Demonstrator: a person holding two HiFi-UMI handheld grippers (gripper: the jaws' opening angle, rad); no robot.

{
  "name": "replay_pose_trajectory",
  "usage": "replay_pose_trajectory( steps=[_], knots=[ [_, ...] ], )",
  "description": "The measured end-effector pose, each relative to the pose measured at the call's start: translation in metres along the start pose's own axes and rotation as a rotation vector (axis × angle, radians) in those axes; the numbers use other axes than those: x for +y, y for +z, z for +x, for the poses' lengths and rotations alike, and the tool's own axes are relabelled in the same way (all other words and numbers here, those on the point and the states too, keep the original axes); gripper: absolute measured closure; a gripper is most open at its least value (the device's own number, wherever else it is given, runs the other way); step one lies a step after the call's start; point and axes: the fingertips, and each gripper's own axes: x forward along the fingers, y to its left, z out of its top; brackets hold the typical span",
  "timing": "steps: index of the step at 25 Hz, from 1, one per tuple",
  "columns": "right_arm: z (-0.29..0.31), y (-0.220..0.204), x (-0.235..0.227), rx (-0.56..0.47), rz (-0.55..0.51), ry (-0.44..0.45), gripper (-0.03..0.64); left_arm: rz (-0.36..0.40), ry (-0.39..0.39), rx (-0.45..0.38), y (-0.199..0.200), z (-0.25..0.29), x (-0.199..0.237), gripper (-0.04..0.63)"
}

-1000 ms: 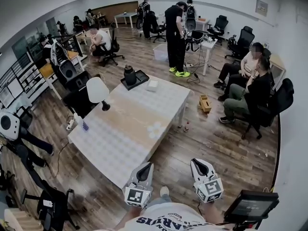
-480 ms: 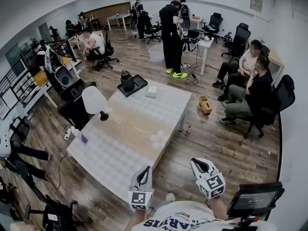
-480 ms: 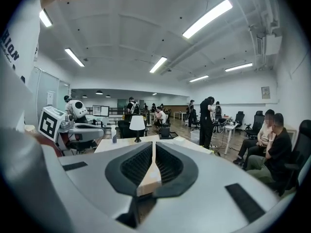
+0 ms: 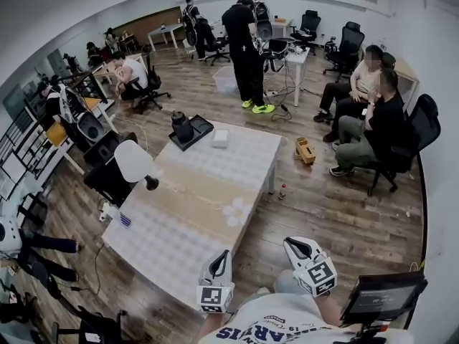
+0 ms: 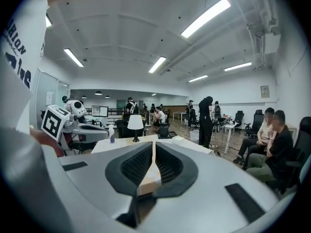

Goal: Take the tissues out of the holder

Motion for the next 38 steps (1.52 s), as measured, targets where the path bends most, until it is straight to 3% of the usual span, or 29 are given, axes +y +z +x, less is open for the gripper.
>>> replay_pose_trajectory(
  steps=[4, 10, 19, 23, 34, 38],
  knots=[
    [0.001, -0.009, -0.013, 0.025, 0.028, -0.018, 0.606, 0.030, -0.071, -0.021, 0.017, 0.018, -0.022, 0.592],
    [0.023, -0.011, -0.022, 0.032, 0.041, 0.018, 0.606, 0.012, -0.088, -0.030, 0.017, 0.032, -0.032, 0.592],
    [0.088, 0.001, -0.065, 0.003, 0.041, 0.121, 0.606, -0.090, 0.019, -0.016, 0.021, 0.088, 0.004, 0.592],
    [0.119, 0.006, -0.101, 0.000, 0.038, 0.148, 0.606, -0.083, 0.049, -0.013, 0.026, 0.132, 0.017, 0.592],
    [0.202, 0.010, -0.216, 0.011, 0.067, 0.176, 0.606, -0.038, 0.037, 0.007, 0.048, 0.271, 0.025, 0.592],
    [0.223, 0.005, -0.269, 0.020, 0.085, 0.176, 0.606, -0.022, 0.099, 0.016, 0.058, 0.322, 0.045, 0.592]
  ],
)
